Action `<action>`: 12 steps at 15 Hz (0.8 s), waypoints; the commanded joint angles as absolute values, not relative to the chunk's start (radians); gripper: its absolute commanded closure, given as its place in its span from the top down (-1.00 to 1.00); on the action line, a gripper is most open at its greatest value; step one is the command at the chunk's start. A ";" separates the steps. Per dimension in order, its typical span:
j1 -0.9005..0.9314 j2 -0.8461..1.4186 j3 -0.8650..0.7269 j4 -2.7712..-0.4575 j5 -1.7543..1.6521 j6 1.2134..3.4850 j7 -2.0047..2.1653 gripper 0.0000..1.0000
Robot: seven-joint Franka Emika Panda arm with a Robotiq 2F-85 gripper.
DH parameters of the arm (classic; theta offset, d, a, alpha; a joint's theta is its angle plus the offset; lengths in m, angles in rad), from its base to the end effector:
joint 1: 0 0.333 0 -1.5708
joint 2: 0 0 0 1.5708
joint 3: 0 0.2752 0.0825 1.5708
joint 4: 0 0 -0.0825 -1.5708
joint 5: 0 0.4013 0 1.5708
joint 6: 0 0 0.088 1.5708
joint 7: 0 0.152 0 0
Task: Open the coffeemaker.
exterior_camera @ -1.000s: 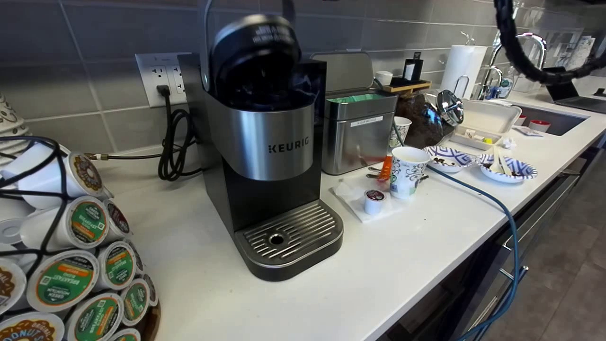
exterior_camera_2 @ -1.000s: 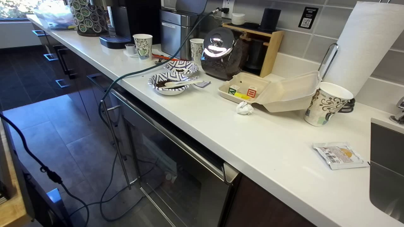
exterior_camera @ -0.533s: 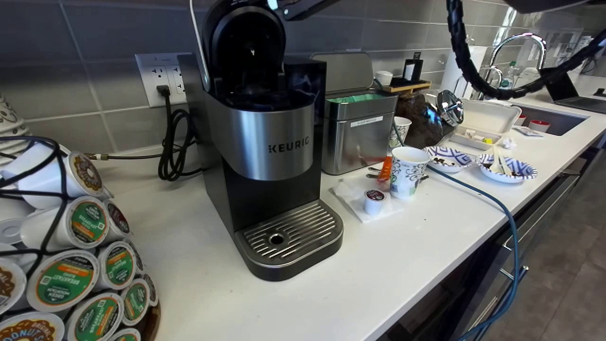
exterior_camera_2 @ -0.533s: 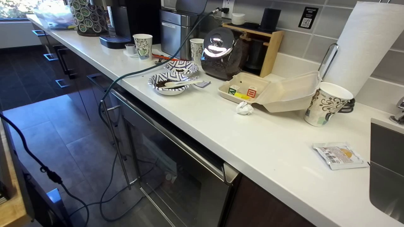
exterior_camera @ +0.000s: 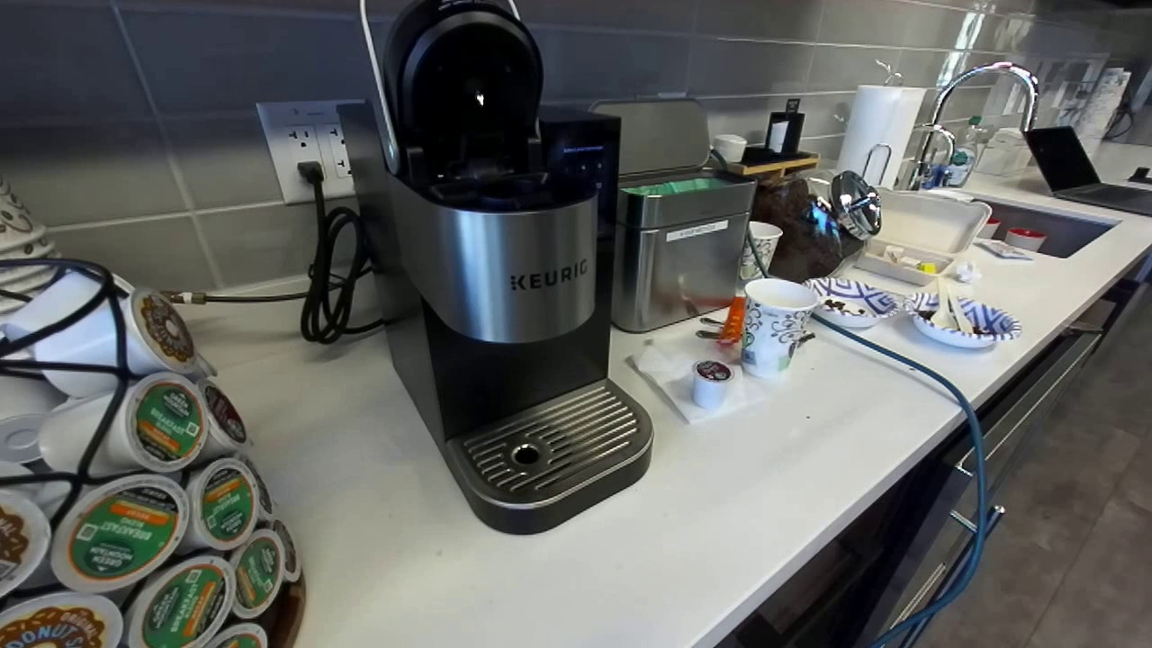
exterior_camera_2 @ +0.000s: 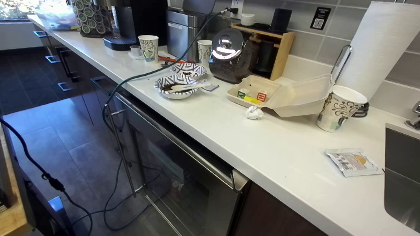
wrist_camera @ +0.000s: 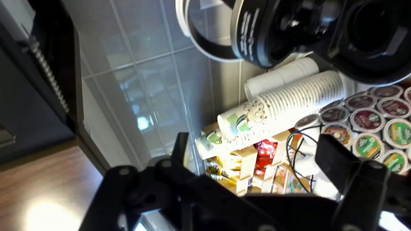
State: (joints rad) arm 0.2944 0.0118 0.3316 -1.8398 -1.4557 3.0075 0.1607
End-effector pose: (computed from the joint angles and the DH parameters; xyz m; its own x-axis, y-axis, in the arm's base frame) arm 0.4901 0.4353 0.5383 -0.3945 0.8902 0.2279 0.3598 -0.0786 0.9297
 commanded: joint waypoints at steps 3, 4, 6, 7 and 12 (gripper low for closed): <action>0.291 -0.257 0.289 -2.196 -1.148 2.850 0.014 1.00; 0.297 -0.304 0.282 -2.251 -1.090 2.815 -0.007 1.00; 0.337 -0.403 0.247 -2.361 -0.949 2.740 -0.068 1.00; 0.357 -0.458 0.231 -2.417 -0.878 2.696 -0.097 1.00; 0.403 -0.731 0.191 -2.618 -0.552 2.432 -0.192 1.00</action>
